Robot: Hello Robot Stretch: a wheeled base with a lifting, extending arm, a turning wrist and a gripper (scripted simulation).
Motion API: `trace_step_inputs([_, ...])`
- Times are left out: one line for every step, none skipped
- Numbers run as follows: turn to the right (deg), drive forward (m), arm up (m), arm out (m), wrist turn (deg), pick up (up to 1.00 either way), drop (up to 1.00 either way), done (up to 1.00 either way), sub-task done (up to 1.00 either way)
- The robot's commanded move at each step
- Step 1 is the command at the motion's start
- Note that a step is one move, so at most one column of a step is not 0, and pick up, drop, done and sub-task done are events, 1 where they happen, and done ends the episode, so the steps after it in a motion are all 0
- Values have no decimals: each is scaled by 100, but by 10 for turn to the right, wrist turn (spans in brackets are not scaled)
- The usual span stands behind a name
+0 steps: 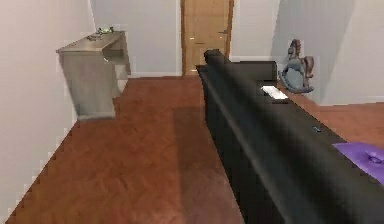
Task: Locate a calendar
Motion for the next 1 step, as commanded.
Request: trace_step_inputs([0, 5, 0, 0, 0, 0, 0, 0, 0])
